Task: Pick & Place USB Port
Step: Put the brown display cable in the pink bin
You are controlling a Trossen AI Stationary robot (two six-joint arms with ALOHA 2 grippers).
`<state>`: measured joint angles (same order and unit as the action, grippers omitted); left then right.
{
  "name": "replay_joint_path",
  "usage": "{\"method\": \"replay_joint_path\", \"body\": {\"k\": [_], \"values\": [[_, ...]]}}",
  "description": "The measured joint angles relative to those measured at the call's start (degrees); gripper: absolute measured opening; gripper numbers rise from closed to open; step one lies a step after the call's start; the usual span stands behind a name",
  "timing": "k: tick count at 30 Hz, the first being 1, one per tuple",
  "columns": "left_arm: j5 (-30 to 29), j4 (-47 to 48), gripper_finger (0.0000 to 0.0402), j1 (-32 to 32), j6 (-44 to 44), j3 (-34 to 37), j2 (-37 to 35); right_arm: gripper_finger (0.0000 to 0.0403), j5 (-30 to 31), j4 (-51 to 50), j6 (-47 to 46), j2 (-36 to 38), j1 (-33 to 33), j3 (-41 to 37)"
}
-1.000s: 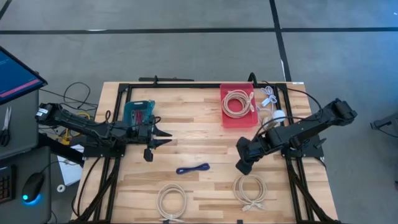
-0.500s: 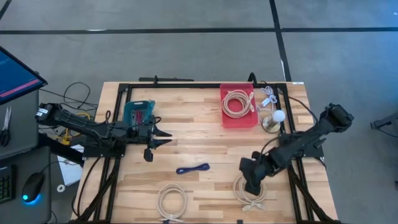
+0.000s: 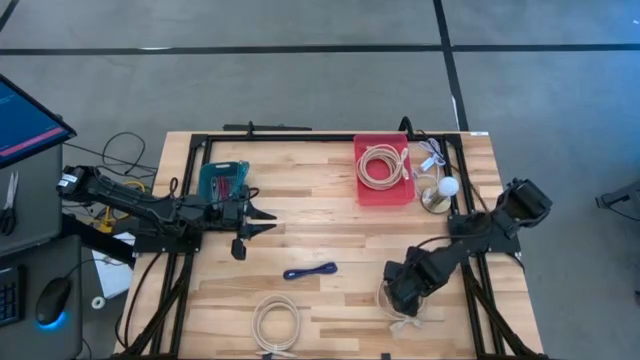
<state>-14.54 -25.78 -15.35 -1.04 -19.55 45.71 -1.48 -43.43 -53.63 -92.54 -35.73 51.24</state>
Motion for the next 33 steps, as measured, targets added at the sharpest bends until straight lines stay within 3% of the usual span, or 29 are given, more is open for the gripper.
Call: {"method": "replay_joint_path", "body": {"k": [6, 11, 20, 27, 33], "values": [[0.00, 0.00, 0.0085, 0.00, 0.00, 0.00, 0.00, 0.0217, -0.21, -0.95, 0.23, -4.13, 0.07, 0.32], [0.00, 0.00, 0.0085, 0.00, 0.00, 0.00, 0.00, 0.0181, -0.50, -1.10, 1.15, -5.39, 0.12, 0.22], [0.02, 0.00, 0.0085, 0.00, 0.00, 0.00, 0.00, 0.0120, -1.05, -2.05, 0.18, 2.14, 1.93, 1.70], [0.02, -0.01, 0.0085, 0.00, 0.01, 0.00, 0.04, 0.0113, -1.11, -3.05, 0.16, 8.35, 3.99, 4.07], [0.02, 0.00, 0.0085, 0.00, 0.02, 0.00, 0.07, 0.0113, -1.09, -8.16, -0.07, 8.86, 4.09, 4.03]]}}
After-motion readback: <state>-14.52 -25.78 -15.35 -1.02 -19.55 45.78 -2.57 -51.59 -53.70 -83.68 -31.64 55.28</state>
